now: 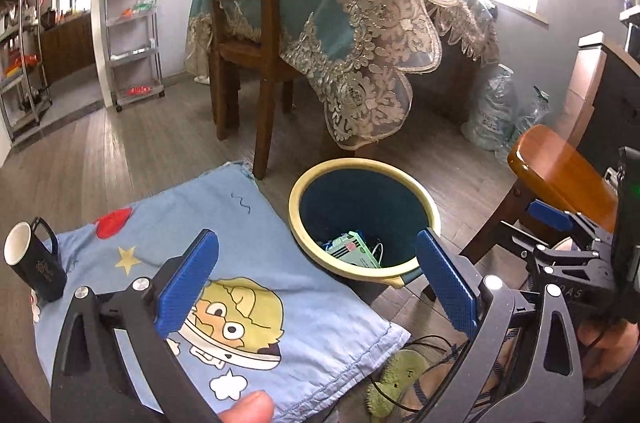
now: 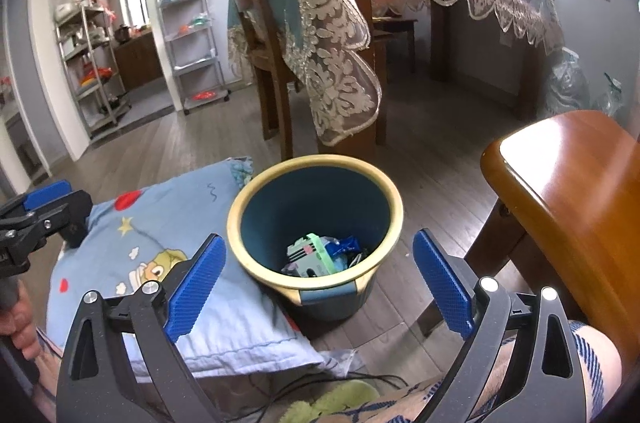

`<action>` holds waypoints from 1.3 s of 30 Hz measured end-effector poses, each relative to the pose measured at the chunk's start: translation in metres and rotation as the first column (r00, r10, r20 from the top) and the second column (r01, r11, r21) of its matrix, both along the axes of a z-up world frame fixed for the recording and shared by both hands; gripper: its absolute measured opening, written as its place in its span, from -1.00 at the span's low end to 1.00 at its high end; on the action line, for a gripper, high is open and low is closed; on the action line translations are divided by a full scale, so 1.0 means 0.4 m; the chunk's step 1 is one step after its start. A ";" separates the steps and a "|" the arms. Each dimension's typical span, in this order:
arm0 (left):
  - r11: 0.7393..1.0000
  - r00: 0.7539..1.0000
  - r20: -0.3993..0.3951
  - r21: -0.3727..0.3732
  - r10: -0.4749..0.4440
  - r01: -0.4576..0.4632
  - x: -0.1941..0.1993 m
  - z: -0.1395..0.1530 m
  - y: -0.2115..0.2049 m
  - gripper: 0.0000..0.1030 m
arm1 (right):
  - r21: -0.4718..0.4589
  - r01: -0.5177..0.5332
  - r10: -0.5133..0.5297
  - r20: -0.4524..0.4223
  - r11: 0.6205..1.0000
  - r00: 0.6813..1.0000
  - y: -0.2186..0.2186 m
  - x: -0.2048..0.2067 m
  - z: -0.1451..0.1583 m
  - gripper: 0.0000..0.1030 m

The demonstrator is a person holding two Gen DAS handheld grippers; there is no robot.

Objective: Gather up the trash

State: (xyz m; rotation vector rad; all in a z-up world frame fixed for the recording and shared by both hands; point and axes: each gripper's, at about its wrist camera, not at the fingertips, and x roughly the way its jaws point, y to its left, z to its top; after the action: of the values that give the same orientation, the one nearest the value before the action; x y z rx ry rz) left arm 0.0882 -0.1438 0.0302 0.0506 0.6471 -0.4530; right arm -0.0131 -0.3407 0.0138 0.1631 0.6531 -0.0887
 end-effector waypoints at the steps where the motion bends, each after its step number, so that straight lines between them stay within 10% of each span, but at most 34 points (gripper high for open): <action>1: 1.000 1.000 0.009 -0.003 0.000 0.000 -0.001 0.001 0.002 0.88 | -0.001 -0.001 0.001 0.002 1.000 1.000 0.001 0.000 0.001 0.83; 39: 1.000 0.999 0.043 -0.018 -0.005 0.006 0.001 0.003 -0.019 0.89 | -0.010 -0.009 0.009 -0.004 1.000 1.000 0.005 0.005 -0.002 0.85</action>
State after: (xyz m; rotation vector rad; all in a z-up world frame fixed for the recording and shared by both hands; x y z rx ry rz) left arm 0.0885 -0.1515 0.0313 0.0443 0.6010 -0.4621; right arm -0.0111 -0.3386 0.0130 0.1507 0.6566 -0.0840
